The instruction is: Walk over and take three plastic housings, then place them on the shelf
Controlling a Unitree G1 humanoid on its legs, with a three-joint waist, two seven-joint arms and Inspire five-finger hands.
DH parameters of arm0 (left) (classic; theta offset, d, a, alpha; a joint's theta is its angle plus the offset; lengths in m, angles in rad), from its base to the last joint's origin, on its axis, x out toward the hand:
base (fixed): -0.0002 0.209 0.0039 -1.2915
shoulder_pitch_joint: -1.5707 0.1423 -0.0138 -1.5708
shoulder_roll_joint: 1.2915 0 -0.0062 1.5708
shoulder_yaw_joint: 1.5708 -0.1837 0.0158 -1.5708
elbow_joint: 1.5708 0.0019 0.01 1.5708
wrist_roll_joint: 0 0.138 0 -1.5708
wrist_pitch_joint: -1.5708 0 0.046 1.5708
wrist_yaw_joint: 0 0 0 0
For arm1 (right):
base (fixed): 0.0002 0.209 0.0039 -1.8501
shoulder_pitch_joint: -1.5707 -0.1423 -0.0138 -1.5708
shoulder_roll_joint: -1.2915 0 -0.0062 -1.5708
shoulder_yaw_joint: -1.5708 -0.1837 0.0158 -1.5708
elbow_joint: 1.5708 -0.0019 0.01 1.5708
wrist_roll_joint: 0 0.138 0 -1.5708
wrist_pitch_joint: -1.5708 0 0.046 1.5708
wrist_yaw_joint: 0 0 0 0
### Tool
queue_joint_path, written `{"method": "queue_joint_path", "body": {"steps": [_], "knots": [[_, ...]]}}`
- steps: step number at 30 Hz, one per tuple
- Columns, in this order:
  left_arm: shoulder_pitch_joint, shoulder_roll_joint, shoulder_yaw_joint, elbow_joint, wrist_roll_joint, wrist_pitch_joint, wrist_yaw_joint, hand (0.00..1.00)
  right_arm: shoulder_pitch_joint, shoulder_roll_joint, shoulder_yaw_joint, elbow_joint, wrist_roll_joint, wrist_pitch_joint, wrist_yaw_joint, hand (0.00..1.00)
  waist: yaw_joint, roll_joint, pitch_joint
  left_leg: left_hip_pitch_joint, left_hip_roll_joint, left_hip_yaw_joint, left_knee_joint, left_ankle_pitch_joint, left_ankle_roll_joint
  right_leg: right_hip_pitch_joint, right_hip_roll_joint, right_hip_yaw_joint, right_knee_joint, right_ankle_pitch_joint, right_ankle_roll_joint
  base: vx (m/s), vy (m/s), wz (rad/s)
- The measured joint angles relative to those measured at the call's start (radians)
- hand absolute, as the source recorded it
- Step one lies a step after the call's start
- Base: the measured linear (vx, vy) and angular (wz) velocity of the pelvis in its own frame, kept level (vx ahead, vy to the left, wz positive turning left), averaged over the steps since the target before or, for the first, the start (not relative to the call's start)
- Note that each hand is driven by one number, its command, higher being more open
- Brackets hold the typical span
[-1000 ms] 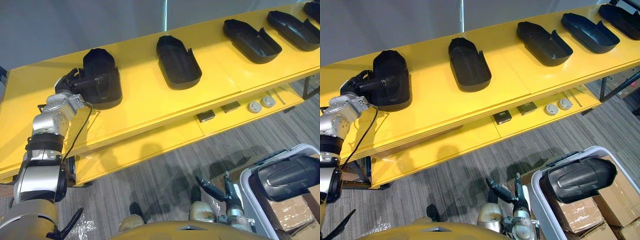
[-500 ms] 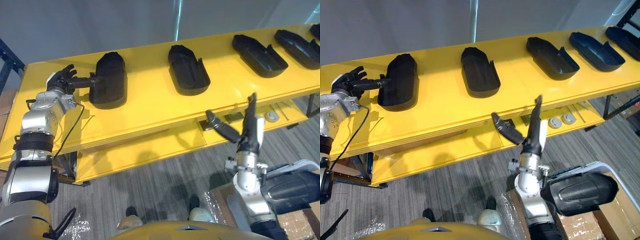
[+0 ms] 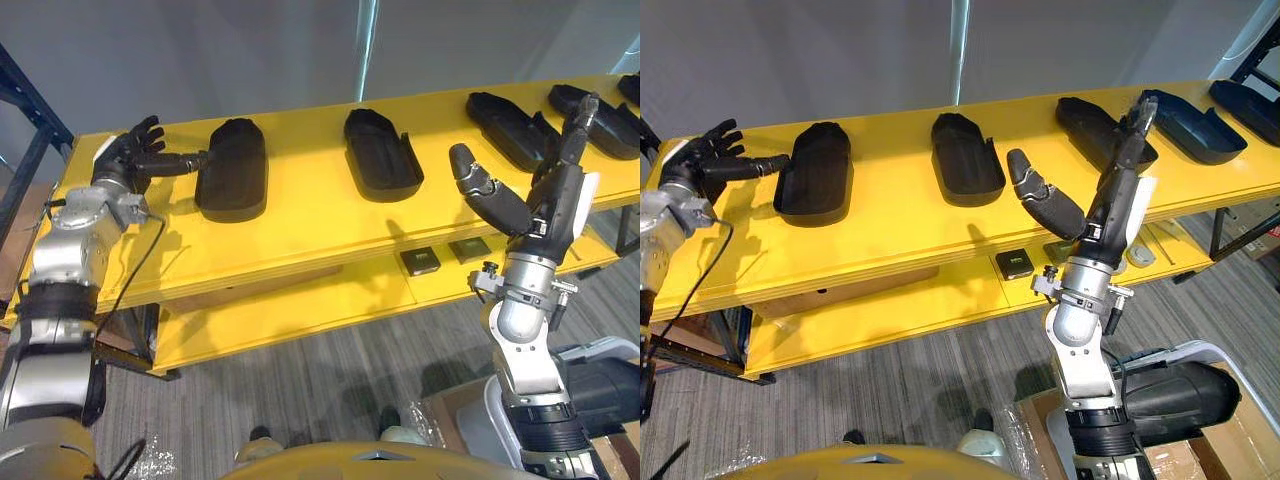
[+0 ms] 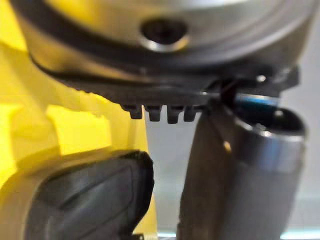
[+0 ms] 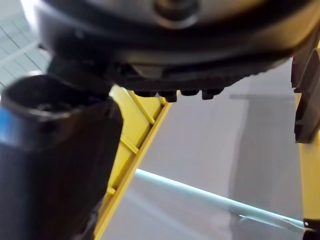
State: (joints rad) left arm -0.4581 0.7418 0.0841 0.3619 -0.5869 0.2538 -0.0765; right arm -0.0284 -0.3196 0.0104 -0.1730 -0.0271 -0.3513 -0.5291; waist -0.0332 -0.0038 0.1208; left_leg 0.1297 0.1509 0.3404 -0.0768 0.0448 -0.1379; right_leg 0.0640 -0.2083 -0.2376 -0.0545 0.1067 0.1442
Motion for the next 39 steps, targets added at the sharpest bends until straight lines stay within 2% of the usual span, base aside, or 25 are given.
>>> {"method": "queue_joint_path", "body": {"steps": [2, 3, 5, 8, 11, 17, 24, 32, 39], "knots": [[0.059, -0.035, 0.021, -0.052, 0.0, -0.008, 0.005, 1.0, 0.0, 0.0, 0.001, -0.001, 0.0, 0.007, 0.003, 1.0, 0.001, 0.008, -0.005, -0.002, -0.001, -0.006, -0.006, 0.005, 0.0, 0.0, 0.0, -0.007, 0.0, 0.0, 0.0, -0.01, -0.003, 0.12], [0.138, -0.085, 0.047, -0.11, 0.001, -0.018, 0.018, 1.0, 0.003, 0.0, 0.002, -0.001, 0.0, 0.019, 0.012, 1.0, 0.007, 0.016, -0.01, -0.004, 0.0, -0.006, -0.006, 0.006, 0.0, 0.0, 0.001, -0.011, 0.0, 0.0, 0.0, -0.02, -0.002, 0.08], [0.221, -0.146, 0.062, -0.16, 0.005, -0.019, 0.051, 1.0, 0.008, 0.0, 0.003, -0.001, -0.002, 0.03, 0.022, 1.0, 0.011, 0.022, -0.014, -0.005, 0.0, -0.009, -0.006, 0.007, 0.0, 0.002, 0.0, -0.016, -0.001, 0.0, 0.0, -0.02, -0.002, 0.07], [0.319, -0.234, 0.062, -0.216, 0.045, -0.021, 0.101, 1.0, 0.016, 0.0, 0.004, -0.001, -0.002, 0.041, 0.023, 1.0, 0.021, 0.022, -0.014, -0.01, 0.001, -0.022, -0.007, 0.011, -0.001, 0.008, 0.001, -0.029, -0.001, 0.0, 0.0, -0.04, -0.005, 0.12], [0.362, -0.28, 0.061, -0.297, 0.092, -0.031, 0.136, 1.0, 0.016, 0.0, 0.01, -0.001, -0.002, 0.042, 0.024, 1.0, 0.032, 0.022, -0.015, -0.017, 0.001, -0.034, -0.009, 0.014, -0.001, 0.008, 0.001, -0.039, -0.001, 0.0, 0.0, -0.05, -0.001, 0.11], [0.386, -0.304, 0.061, -0.294, 0.164, -0.039, 0.193, 1.0, 0.016, 0.0, 0.025, -0.001, -0.002, 0.058, 0.025, 1.0, 0.029, 0.025, -0.023, -0.018, 0.002, -0.035, -0.011, 0.019, -0.002, 0.007, 0.001, -0.04, -0.001, 0.0, 0.0, -0.03, 0.004, 0.0], [0.388, -0.345, -0.001, -0.295, 0.08, -0.09, 0.136, 1.0, 0.016, 0.0, 0.046, -0.001, -0.002, 0.064, 0.045, 1.0, 0.026, 0.023, -0.04, -0.019, 0.002, -0.035, -0.009, 0.023, -0.003, 0.006, 0.001, -0.04, -0.001, 0.001, 0.0, 0.0, 0.0, 0.0], [0.388, -0.351, -0.034, -0.295, 0.068, -0.15, 0.076, 1.0, 0.016, 0.0, 0.051, 0.001, 0.0, 0.064, 0.075, 1.0, 0.024, 0.022, -0.04, -0.02, 0.002, -0.015, -0.011, 0.024, -0.003, -0.009, 0.001, -0.024, -0.001, 0.007, -0.001, -0.01, 0.007, -0.06], [0.388, -0.352, -0.037, -0.294, 0.066, -0.15, 0.057, 1.0, 0.016, 0.001, 0.051, 0.004, 0.001, 0.064, 0.089, 1.0, 0.002, 0.017, -0.043, -0.019, 0.002, -0.007, -0.011, 0.024, -0.003, -0.015, 0.002, -0.016, -0.001, 0.01, -0.002, -0.01, 0.005, -0.03]]}}
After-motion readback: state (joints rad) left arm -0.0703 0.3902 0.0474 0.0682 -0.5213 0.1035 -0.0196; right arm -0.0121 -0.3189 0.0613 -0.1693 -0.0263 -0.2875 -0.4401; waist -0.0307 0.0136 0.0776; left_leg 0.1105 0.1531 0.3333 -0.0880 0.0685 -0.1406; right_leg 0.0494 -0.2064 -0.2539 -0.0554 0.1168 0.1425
